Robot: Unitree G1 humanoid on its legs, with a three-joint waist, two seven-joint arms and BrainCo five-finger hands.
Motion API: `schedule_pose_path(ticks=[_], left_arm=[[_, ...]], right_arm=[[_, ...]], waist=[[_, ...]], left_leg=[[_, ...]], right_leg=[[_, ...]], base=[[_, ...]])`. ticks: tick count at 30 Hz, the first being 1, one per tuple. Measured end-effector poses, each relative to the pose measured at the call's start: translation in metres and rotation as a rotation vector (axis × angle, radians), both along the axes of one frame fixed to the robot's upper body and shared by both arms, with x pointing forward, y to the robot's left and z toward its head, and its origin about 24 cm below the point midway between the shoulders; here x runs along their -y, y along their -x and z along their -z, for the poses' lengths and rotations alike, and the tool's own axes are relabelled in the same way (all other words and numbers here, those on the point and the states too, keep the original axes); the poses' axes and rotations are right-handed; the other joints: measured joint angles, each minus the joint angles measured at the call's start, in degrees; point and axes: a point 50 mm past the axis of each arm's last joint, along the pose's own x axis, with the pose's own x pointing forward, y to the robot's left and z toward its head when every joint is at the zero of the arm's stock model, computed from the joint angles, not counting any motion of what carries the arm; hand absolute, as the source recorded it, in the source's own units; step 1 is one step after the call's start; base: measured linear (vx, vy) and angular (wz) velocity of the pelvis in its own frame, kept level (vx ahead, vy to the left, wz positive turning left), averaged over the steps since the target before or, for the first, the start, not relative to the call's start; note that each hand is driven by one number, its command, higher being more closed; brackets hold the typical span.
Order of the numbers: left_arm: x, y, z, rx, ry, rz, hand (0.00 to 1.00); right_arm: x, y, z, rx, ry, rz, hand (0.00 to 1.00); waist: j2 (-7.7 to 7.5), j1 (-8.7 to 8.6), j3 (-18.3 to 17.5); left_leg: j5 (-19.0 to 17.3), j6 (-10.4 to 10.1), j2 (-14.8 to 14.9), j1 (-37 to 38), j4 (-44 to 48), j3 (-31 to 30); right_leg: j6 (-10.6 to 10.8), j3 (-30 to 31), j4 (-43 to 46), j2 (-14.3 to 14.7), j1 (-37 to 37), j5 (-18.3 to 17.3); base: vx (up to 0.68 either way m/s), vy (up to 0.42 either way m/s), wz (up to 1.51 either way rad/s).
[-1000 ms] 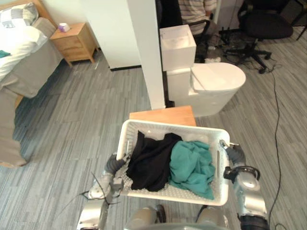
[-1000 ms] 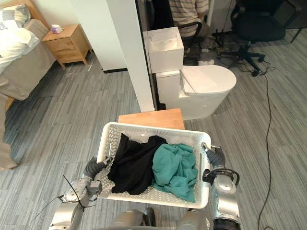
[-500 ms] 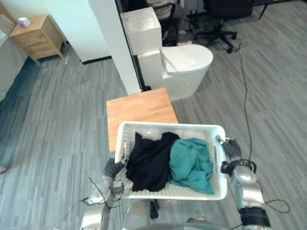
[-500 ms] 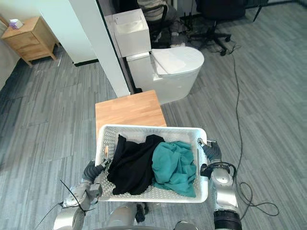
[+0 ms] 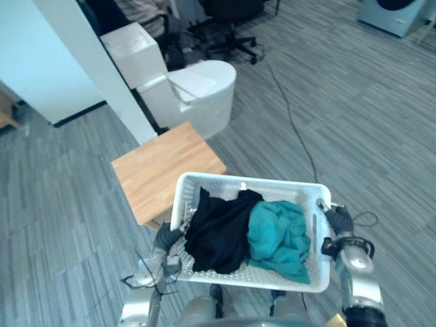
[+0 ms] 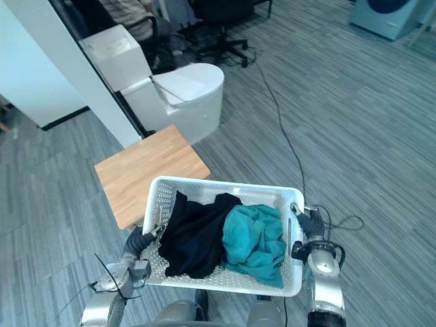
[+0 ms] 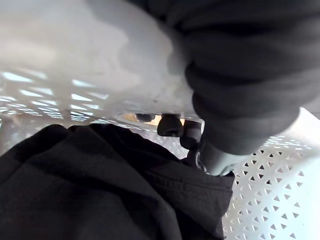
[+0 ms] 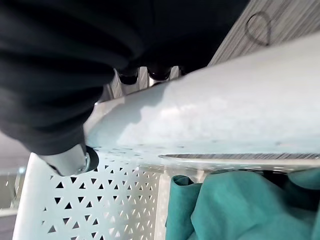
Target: Pick up the laundry basket with both hands and put the clothes into the washing machine.
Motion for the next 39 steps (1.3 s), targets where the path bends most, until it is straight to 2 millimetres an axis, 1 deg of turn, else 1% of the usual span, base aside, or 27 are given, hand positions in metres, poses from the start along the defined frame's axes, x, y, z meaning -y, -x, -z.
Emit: schedule_pose_path(ticks=[2,4,6,7,8,9,10,14,17,18,20,21,22,23,25,26,27,28,29,30,31,33,34,35,37,38,39], left_arm=[[-0.003,0.0,-0.001,0.001,-0.013,-0.002,1.0],[-0.014,0.0,-0.002,0.006,-0.027,-0.037,1.0],[-0.023,0.001,-0.004,0.008,-0.056,-0.05,1.0],[-0.026,0.001,-0.004,0.007,-0.069,-0.054,1.0],[-0.026,0.001,-0.004,0.008,-0.068,-0.055,1.0],[-0.023,-0.001,-0.005,0.014,-0.053,-0.061,1.0],[-0.021,-0.001,-0.004,0.015,-0.043,-0.065,1.0],[-0.016,0.005,-0.003,0.018,-0.001,-0.106,1.0],[-0.013,0.008,-0.002,0.016,0.01,-0.114,1.0],[-0.013,0.01,-0.001,0.007,0.004,-0.116,1.0],[-0.015,0.015,0.002,-0.01,0.004,-0.13,1.0],[-0.015,0.016,0.003,-0.012,0.002,-0.134,1.0],[-0.015,0.016,0.002,-0.007,0.006,-0.134,1.0],[-0.013,0.016,0.001,-0.003,0.013,-0.137,1.0],[-0.012,0.015,0.001,-0.002,0.016,-0.139,1.0],[-0.012,0.016,0.001,-0.003,0.015,-0.139,1.0],[-0.012,0.016,0.002,-0.003,0.014,-0.138,1.0],[-0.012,0.015,0.001,-0.001,0.013,-0.141,1.0],[-0.012,0.015,0.001,-0.002,0.009,-0.149,1.0],[-0.013,0.015,0.0,0.003,0.001,-0.159,1.0],[-0.019,0.012,-0.007,0.028,-0.026,-0.179,1.0],[-0.021,0.012,-0.009,0.036,-0.036,-0.189,1.0],[-0.021,0.014,-0.009,0.034,-0.04,-0.191,1.0],[-0.026,0.017,-0.011,0.036,-0.061,-0.191,1.0],[-0.031,0.018,-0.014,0.042,-0.09,-0.181,1.0],[-0.035,0.02,-0.017,0.052,-0.114,-0.177,1.0],[-0.038,0.02,-0.019,0.053,-0.129,-0.173,1.0]], right_arm=[[-0.004,0.0,0.002,-0.005,-0.008,-0.009,1.0],[-0.014,-0.006,0.003,-0.006,-0.02,-0.046,1.0],[-0.022,-0.013,0.009,-0.022,-0.056,-0.057,1.0],[-0.025,-0.013,0.013,-0.035,-0.068,-0.06,1.0],[-0.025,-0.013,0.013,-0.037,-0.067,-0.062,1.0],[-0.023,-0.017,0.01,-0.028,-0.058,-0.069,1.0],[-0.021,-0.019,0.01,-0.028,-0.052,-0.07,1.0],[-0.024,-0.034,-0.002,0.013,-0.02,-0.11,1.0],[-0.024,-0.034,-0.002,0.011,-0.019,-0.114,1.0],[-0.025,-0.032,0.001,0.001,-0.021,-0.111,1.0],[-0.025,-0.029,0.003,-0.012,-0.016,-0.113,1.0],[-0.027,-0.03,0.003,-0.012,-0.008,-0.131,1.0],[-0.026,-0.031,0.0,-0.002,-0.003,-0.131,1.0],[-0.026,-0.033,-0.003,0.009,0.004,-0.132,1.0],[-0.024,-0.034,-0.004,0.011,0.013,-0.134,1.0],[-0.024,-0.033,-0.004,0.01,0.014,-0.134,1.0],[-0.024,-0.033,-0.004,0.012,0.016,-0.134,1.0],[-0.025,-0.034,-0.005,0.017,0.017,-0.132,1.0],[-0.026,-0.034,-0.004,0.017,0.017,-0.132,1.0],[-0.027,-0.034,-0.005,0.023,0.021,-0.13,1.0],[-0.032,-0.037,-0.006,0.03,0.022,-0.138,1.0],[-0.035,-0.039,-0.007,0.034,0.015,-0.14,1.0],[-0.038,-0.04,-0.007,0.038,0.004,-0.134,1.0],[-0.042,-0.041,-0.006,0.042,-0.01,-0.138,1.0],[-0.048,-0.039,-0.003,0.035,-0.033,-0.14,1.0],[-0.052,-0.035,0.002,0.022,-0.053,-0.139,1.0],[-0.055,-0.034,0.004,0.017,-0.064,-0.141,1.0]], waist=[[-0.08,0.12,0.0],[0.93,1.59,0.0],[0.84,2.07,-0.1],[0.46,2.36,-0.2],[0.31,2.44,-0.2],[0.81,2.36,0.0],[1.11,2.33,-0.1],[0.62,2.66,-0.7],[0.54,1.84,-0.7],[0.52,1.19,-0.6],[0.74,1.12,-0.3],[-0.18,1.46,0.5],[-0.31,1.56,0.6],[-0.33,1.65,0.6],[-1.31,1.82,1.2],[-1.53,1.92,1.4],[-1.61,2.28,1.4],[-1.62,3.09,1.4],[-1.68,3.74,1.3],[-1.96,4.54,1.0],[-3.03,4.36,1.0],[-3.16,5.17,1.1],[-3.43,5.95,1.2],[-4.08,5.84,1.7],[-4.27,5.58,1.9],[-4.24,5.07,1.9],[-4.09,4.46,1.9]], left_leg=[[-0.1,1.1,-0.2,0.0,0.3,3.2],[0.2,3.7,2.1,0.1,0.0,8.7],[0.3,3.8,3.6,0.8,0.0,12.0],[0.3,3.8,3.8,2.0,0.1,13.9],[0.2,3.6,3.9,2.3,0.3,14.7],[-0.2,2.9,4.4,3.1,0.4,16.4],[-0.4,2.3,4.7,3.6,0.4,17.1],[-3.3,-1.7,9.3,7.1,1.1,25.3],[-5.3,-3.4,13.4,8.6,4.5,29.2],[-6.1,-2.6,15.4,8.9,8.6,29.6],[-6.0,1.5,20.2,5.9,22.0,25.6],[-6.7,1.5,20.1,0.3,30.2,17.6],[-7.7,0.3,18.5,-1.4,30.2,15.6],[-8.1,0.4,16.4,-4.1,29.3,13.6],[-7.9,0.5,10.5,-9.8,22.8,11.1],[-7.6,0.1,9.1,-10.9,20.3,10.2],[-6.6,-1.4,7.4,-12.6,15.9,8.7],[-1.9,-2.4,5.1,-14.5,9.3,5.4],[1.6,-2.2,4.2,-14.1,8.6,4.4],[5.3,1.3,2.4,-13.7,9.0,3.5],[1.2,4.9,2.1,-15.8,16.0,4.0],[-3.9,6.1,2.4,-15.7,21.6,4.3],[-7.2,6.8,2.2,-12.6,22.9,6.0],[-10.4,7.4,1.3,-7.9,22.3,7.8],[-13.4,7.7,1.0,-2.2,21.8,9.1],[-14.9,7.6,1.0,2.4,20.0,9.7],[-15.2,7.5,0.8,5.7,17.6,10.1]], right_leg=[[-0.7,-3.7,-0.4,-1.9,-1.0,-0.4],[-4.9,-18.6,0.8,-5.5,-2.1,-2.3],[-5.2,-26.5,6.4,-7.2,-1.8,-2.5],[-5.0,-27.7,8.4,-7.3,0.2,-2.5],[-3.7,-27.6,7.7,-7.0,1.1,-3.6],[-1.6,-26.9,6.4,-6.1,1.2,-2.9],[-1.4,-25.9,5.8,-5.3,1.3,-2.7],[-2.6,-18.4,0.1,0.9,1.3,-1.9],[-3.8,-17.4,1.7,3.4,0.7,-3.3],[-4.0,-16.3,3.6,4.5,0.8,-4.4],[-5.3,-14.4,4.1,6.5,3.3,-6.0],[-5.9,-12.6,3.5,6.1,5.3,-7.6],[-5.9,-12.0,3.1,5.7,5.7,-8.0],[-5.7,-11.4,2.6,4.9,6.2,-8.6],[-3.8,-11.2,1.2,2.3,9.6,-10.1],[-3.1,-11.4,1.1,1.5,10.4,-10.6],[-1.9,-11.5,1.2,0.5,11.5,-11.5],[0.7,-11.4,1.4,-0.7,13.3,-12.8],[1.6,-11.1,1.6,-1.2,13.9,-13.4],[3.1,-10.4,2.2,-2.1,14.2,-14.4],[3.7,-9.9,3.6,-3.7,14.4,-14.8],[4.5,-8.5,8.8,-4.7,14.0,-15.3],[5.2,-6.6,19.4,-6.5,10.9,-15.6],[6.5,-5.3,34.1,-9.4,6.5,-12.9],[4.3,-5.3,51.1,-11.4,1.0,-9.5],[2.2,-6.5,59.4,-11.1,-2.7,-10.7],[0.4,-8.3,61.1,-10.5,-5.2,-12.0]], base=[[-0.11,0.157,-0.81],[-0.1,0.12,-1.15],[-0.02,0.048,-1.05],[0.04,-0.005,-0.89],[0.04,-0.085,-0.8],[0.02,-0.092,-0.62],[0.02,-0.096,-0.93],[0.04,-0.096,-1.16],[0.14,-0.105,-0.84],[0.23,-0.109,-0.71],[0.29,-0.104,-0.64],[0.28,0.006,-0.39],[0.26,0.056,-0.38],[0.21,0.062,-0.17],[0.3,0.097,-0.04],[0.35,0.146,0.04],[0.49,0.267,-0.02],[0.42,0.238,-0.09],[0.49,0.291,-0.24],[0.52,0.294,-0.1],[0.62,0.371,-0.08],[0.45,0.3,-0.19],[0.57,0.4,-0.54],[0.57,0.367,-0.52],[0.43,0.201,-0.4],[0.46,0.11,-0.37],[0.54,0.097,-0.29]])
